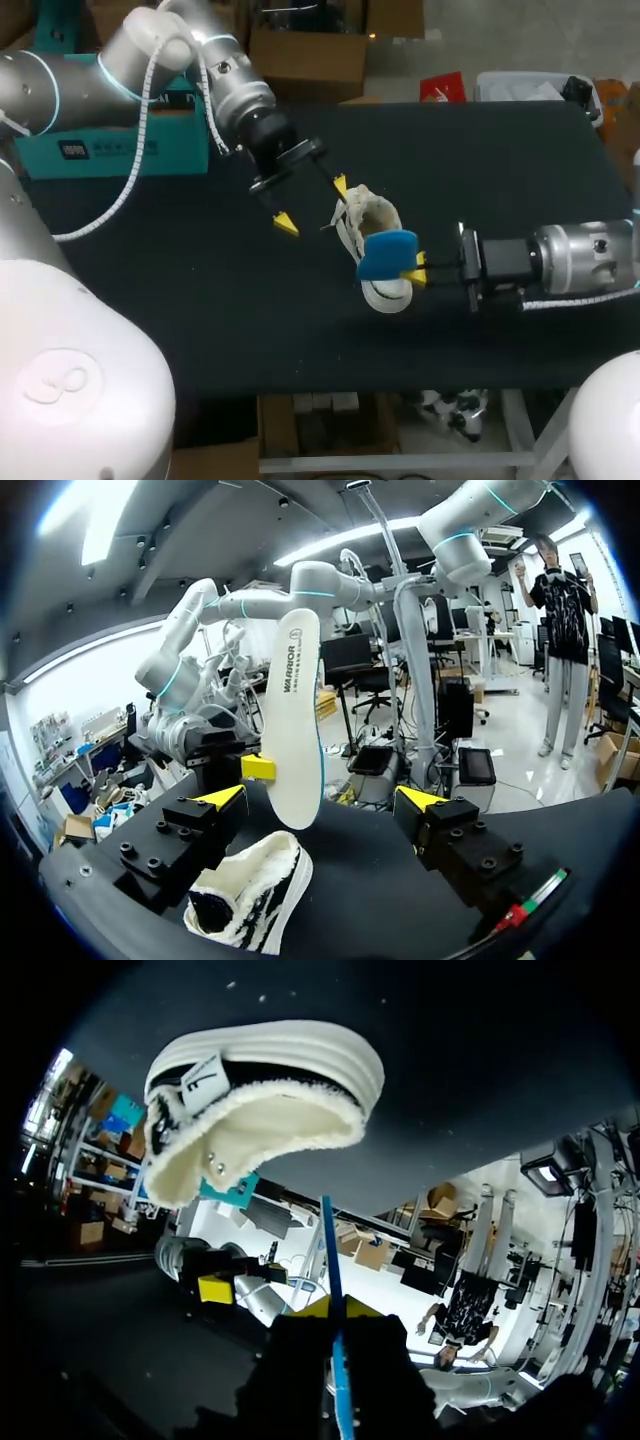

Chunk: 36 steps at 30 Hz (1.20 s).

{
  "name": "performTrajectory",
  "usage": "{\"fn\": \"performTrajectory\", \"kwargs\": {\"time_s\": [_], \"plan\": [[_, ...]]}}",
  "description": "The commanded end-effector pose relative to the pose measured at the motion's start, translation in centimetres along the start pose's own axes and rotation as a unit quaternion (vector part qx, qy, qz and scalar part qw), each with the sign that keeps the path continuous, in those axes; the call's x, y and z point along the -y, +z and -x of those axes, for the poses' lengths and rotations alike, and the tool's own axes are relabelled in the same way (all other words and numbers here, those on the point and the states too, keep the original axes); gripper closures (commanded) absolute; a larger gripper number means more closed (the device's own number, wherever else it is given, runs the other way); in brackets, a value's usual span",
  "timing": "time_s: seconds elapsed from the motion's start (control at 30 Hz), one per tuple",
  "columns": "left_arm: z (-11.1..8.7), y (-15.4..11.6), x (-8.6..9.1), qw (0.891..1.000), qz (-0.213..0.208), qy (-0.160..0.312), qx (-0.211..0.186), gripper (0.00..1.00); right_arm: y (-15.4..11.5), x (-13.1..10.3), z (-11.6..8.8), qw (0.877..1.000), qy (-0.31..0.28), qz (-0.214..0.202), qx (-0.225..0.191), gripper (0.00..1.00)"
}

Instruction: Open the shoe tongue, take the insole out of the shoe, put the insole back into the shoe, and pack the shoe into the shoebox

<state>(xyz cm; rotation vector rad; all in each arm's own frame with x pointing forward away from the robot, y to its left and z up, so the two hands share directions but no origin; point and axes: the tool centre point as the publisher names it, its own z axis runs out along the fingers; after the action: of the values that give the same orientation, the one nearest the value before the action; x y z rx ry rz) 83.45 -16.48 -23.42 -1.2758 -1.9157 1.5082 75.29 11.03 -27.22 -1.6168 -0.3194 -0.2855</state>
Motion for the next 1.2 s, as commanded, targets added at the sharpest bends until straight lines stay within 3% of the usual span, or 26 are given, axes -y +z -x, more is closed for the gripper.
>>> {"fn": "performTrajectory", "kwargs": {"time_s": [0.03, 0.33, 0.4, 0.47, 0.63, 0.8, 0.97, 1.2], "plan": [[-0.6, 1.7, 0.6, 0.986, 0.061, 0.0, 0.154, 0.0, -0.4, -0.5, -0.3, 1.0, -0.003, -0.012, -0.004, 1.0], [-0.6, 1.7, 0.6, 0.986, 0.061, 0.0, 0.154, 0.0, -0.3, -0.7, -1.2, 0.999, -0.027, -0.006, -0.024, 1.0], [-0.5, 2.1, 0.4, 0.979, 0.069, -0.005, 0.193, 0.0, -0.2, -1.1, -1.4, 0.999, -0.027, -0.006, -0.028, 1.0], [-0.6, 2.7, 0.2, 0.976, 0.056, -0.007, 0.212, 0.0, -0.1, -1.5, -1.5, 0.999, -0.022, -0.003, -0.037, 1.0], [-0.5, 4.5, -1.0, 0.964, 0.076, -0.006, 0.253, 0.0, 0.1, -1.6, -1.8, 0.998, -0.022, 0.019, -0.052, 1.0], [-0.1, 5.6, -1.7, 0.956, 0.082, -0.004, 0.28, 0.0, 0.0, -1.8, -1.9, 0.996, -0.034, 0.031, -0.072, 1.0], [0.4, 6.0, -2.3, 0.955, 0.076, -0.009, 0.286, 0.0, -0.2, -2.1, -2.0, 0.995, -0.044, 0.033, -0.084, 1.0], [1.9, 6.6, -4.1, 0.949, 0.07, -0.025, 0.306, 0.27, -0.4, -2.7, -2.1, 0.993, -0.051, 0.036, -0.097, 1.0]]}}
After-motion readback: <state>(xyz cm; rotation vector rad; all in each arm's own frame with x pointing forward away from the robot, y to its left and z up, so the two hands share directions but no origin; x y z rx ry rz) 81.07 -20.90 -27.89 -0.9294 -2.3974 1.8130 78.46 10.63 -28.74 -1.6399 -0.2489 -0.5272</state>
